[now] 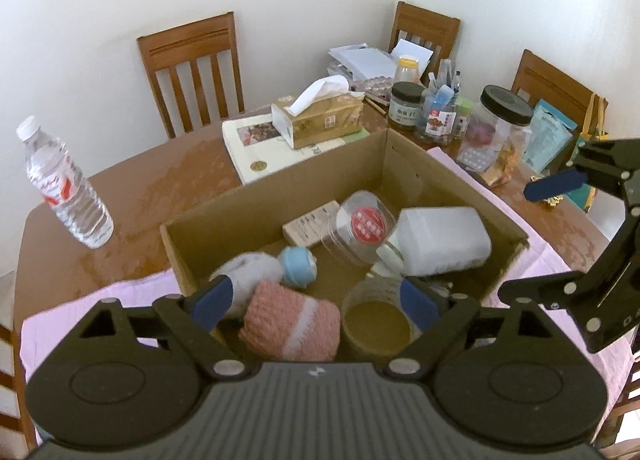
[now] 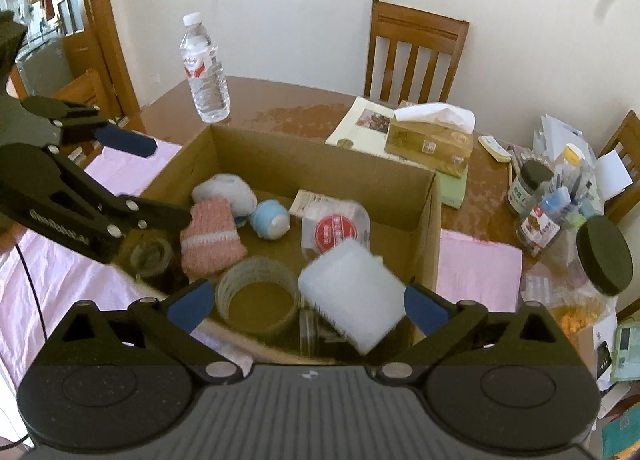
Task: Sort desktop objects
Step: 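Withdraw both tools from the box toward the last two socks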
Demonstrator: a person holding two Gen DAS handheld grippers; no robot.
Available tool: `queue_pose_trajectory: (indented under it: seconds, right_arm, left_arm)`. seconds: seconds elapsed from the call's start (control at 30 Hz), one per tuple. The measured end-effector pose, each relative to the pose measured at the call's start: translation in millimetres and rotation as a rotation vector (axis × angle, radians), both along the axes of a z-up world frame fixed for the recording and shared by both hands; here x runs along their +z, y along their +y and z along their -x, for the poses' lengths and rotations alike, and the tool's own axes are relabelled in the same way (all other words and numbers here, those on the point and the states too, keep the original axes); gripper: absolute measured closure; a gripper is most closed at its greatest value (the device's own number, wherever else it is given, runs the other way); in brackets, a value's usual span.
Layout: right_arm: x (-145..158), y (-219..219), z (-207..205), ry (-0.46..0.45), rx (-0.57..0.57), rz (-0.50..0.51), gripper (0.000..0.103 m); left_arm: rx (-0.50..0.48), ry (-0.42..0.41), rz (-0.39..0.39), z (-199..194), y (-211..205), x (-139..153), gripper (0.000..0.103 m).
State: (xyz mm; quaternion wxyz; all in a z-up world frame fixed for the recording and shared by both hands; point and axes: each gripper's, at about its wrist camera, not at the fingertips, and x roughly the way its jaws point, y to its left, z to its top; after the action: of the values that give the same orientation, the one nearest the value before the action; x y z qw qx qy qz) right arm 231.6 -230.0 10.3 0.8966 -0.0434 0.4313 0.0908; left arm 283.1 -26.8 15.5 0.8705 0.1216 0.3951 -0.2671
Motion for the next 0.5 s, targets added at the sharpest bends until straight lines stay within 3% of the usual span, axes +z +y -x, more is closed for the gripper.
queue_pose_trajectory:
  seconds: [0.5]
  right_arm:
    - [-36, -13, 51, 0.063, -0.072, -0.021, 0.0]
  left_arm:
    - [0.128, 0.082, 0.032, 66, 11, -12, 0.012]
